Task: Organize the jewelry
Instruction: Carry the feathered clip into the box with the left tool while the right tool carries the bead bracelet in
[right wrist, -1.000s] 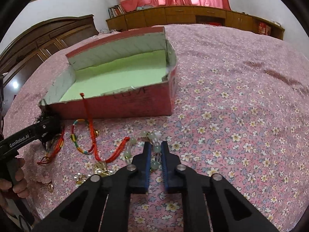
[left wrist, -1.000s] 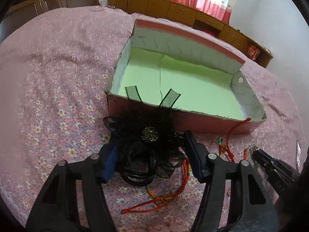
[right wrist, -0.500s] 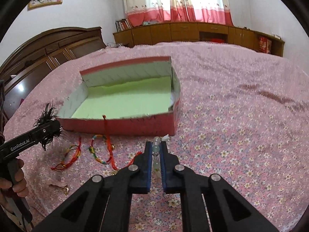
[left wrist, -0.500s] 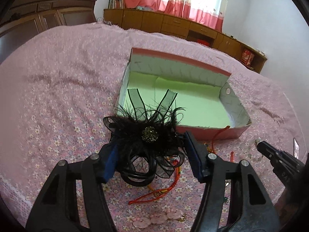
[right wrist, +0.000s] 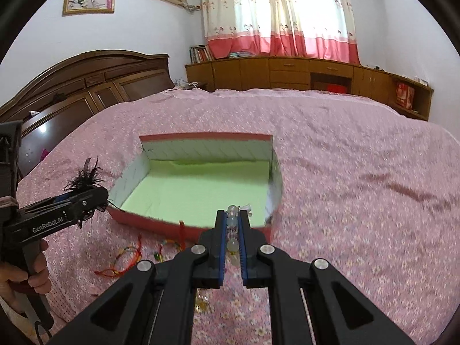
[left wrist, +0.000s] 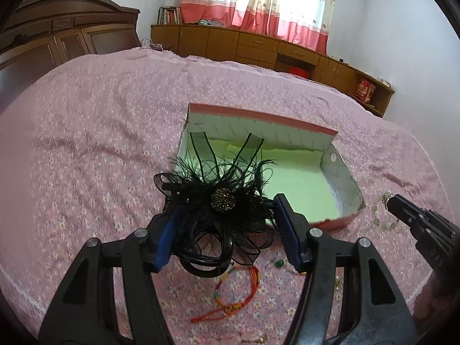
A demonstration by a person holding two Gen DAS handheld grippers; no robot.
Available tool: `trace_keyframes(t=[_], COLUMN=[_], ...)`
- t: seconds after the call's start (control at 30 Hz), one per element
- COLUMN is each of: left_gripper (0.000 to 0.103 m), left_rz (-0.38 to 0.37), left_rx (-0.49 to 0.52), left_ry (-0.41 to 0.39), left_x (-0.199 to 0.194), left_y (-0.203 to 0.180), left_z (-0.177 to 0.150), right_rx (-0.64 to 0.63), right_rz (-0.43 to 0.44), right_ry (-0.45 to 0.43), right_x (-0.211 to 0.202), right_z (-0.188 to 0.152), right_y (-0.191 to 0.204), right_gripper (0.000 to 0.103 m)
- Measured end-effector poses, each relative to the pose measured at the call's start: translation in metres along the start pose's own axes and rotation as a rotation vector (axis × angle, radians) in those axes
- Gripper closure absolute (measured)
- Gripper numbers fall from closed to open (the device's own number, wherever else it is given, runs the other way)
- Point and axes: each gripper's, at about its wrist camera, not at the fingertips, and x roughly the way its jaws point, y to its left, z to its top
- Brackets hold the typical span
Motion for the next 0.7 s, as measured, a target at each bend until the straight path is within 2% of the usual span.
trace_keyframes(t=[0.33,0.7], left_gripper=[0.047,0.047], left_rz=[-0.001,0.026], left_rx=[0.017,0.034], left_ry=[0.002,0.068], left_x=[0.026,0.081], left_y=[-0.001,-0.005], left_z=[0.037,0.053], right_rx=[-0.045,-0.007], right_rz=[0.029,0.063], right_ry=[-0.003,0.111], right_x=[0.033,0.105], right_z=[0.042,0.071], right_y=[0.005,-0.005], right_gripper=[0.094,0.094])
